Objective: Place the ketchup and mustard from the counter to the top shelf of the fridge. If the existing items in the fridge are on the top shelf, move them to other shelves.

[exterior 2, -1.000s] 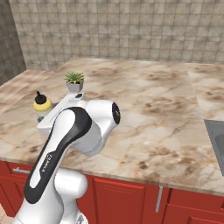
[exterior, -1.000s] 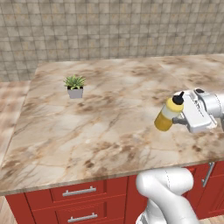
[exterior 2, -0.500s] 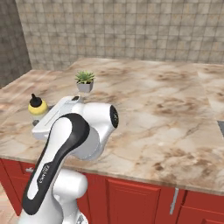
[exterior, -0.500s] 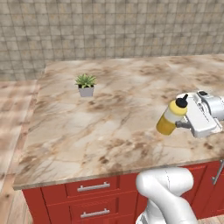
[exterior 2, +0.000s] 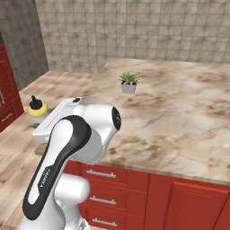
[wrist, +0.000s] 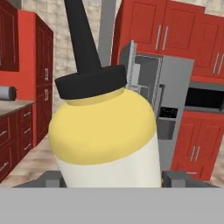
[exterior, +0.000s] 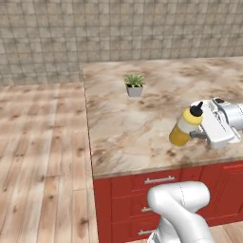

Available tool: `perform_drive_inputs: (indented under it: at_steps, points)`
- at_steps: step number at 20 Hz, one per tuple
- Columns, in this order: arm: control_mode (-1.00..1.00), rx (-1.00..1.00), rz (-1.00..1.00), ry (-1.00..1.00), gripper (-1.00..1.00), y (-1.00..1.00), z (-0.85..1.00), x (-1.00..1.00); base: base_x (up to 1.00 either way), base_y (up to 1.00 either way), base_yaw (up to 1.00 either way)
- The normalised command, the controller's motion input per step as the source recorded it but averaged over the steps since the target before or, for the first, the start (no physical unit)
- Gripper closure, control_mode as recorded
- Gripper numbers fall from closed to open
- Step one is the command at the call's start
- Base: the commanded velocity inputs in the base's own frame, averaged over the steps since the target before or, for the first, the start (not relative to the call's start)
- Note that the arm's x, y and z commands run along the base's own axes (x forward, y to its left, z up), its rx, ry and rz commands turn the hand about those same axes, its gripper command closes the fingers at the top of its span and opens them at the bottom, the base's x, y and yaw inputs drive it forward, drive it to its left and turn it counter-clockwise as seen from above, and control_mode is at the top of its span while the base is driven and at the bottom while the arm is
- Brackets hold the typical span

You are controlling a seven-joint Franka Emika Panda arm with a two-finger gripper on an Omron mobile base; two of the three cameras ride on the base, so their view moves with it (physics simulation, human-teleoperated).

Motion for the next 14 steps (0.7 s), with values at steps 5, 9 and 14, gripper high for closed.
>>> perform_drive_inputs:
  at_steps: [5,9,14]
  points:
    - [1.00,0.00,0.00,0.00,1.00,0.00,0.00,0.00,-0.38,1.00,0.00]
    - [1.00,0.00,0.00,0.00,1.00,0.00,0.00,0.00,-0.11,1.00,0.00]
    - [1.00,0.00,0.00,0.00,1.00,0.00,0.00,0.00,0.00,0.97,0.00]
